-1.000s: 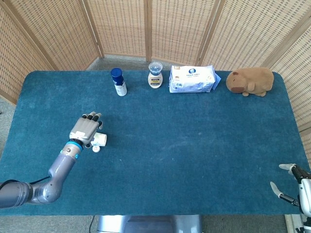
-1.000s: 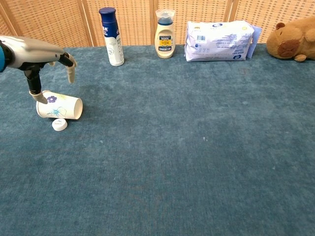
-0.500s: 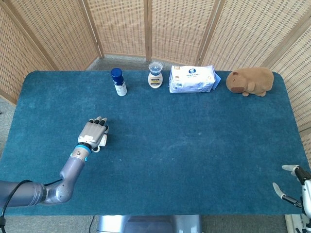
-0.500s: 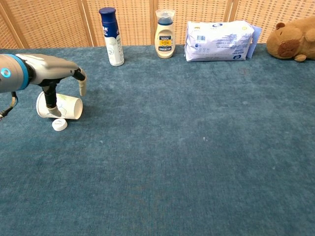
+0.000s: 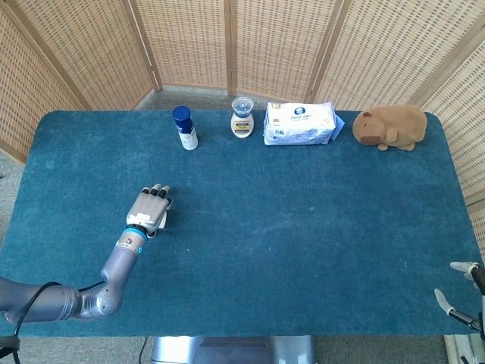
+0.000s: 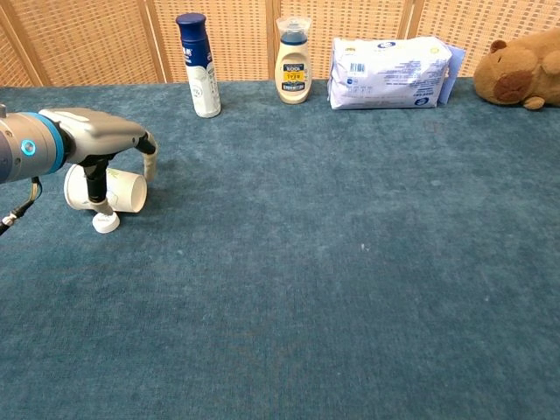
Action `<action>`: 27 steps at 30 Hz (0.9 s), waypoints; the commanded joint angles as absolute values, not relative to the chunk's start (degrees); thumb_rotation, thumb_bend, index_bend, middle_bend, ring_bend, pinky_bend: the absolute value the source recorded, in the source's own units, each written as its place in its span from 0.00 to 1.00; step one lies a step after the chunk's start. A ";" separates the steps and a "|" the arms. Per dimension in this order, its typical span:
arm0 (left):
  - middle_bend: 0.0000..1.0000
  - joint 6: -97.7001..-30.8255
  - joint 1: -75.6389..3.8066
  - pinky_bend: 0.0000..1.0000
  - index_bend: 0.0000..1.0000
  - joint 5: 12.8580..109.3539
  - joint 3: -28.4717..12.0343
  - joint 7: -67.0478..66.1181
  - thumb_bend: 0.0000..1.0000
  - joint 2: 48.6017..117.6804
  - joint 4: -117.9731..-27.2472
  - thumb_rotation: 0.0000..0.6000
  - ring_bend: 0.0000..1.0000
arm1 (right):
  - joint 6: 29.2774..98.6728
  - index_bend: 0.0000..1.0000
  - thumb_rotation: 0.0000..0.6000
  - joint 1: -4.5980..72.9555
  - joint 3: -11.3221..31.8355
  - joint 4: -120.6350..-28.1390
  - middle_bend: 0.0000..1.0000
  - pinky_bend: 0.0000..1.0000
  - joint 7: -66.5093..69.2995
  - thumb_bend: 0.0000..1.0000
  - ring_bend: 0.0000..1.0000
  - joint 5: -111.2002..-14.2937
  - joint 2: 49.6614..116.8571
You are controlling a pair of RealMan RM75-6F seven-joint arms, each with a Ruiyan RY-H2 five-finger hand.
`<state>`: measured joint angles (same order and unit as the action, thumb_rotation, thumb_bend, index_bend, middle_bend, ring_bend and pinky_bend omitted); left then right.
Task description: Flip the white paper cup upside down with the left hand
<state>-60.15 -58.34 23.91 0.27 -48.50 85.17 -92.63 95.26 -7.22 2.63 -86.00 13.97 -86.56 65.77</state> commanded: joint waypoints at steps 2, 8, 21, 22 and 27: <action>0.09 -60.23 -58.30 0.14 0.37 23.04 0.33 -49.45 0.19 85.15 -92.73 1.00 0.00 | 95.60 0.34 0.69 -7.53 2.62 -85.95 0.34 0.43 14.16 0.33 0.41 -86.57 65.76; 0.09 -61.36 -57.53 0.14 0.45 23.96 -0.94 -48.11 0.23 84.48 -93.31 1.00 0.00 | 96.14 0.34 0.68 -7.77 2.72 -86.31 0.34 0.43 14.03 0.33 0.41 -86.83 65.67; 0.10 -58.58 -53.91 0.14 0.48 25.58 -6.35 -37.12 0.25 79.52 -97.39 1.00 0.00 | 96.72 0.34 0.69 -7.95 2.94 -86.68 0.34 0.43 13.86 0.33 0.41 -87.36 65.64; 0.10 -57.86 -53.17 0.14 0.48 25.90 -7.50 -34.60 0.25 78.31 -98.30 1.00 0.00 | 96.63 0.34 0.68 -7.86 2.94 -86.71 0.34 0.43 13.79 0.33 0.41 -87.48 65.68; 0.10 -53.37 -49.40 0.14 0.48 27.78 -11.51 -23.18 0.25 73.04 -102.20 1.00 0.00 | 96.05 0.34 0.69 -7.40 2.93 -86.70 0.34 0.43 13.52 0.33 0.41 -87.84 66.17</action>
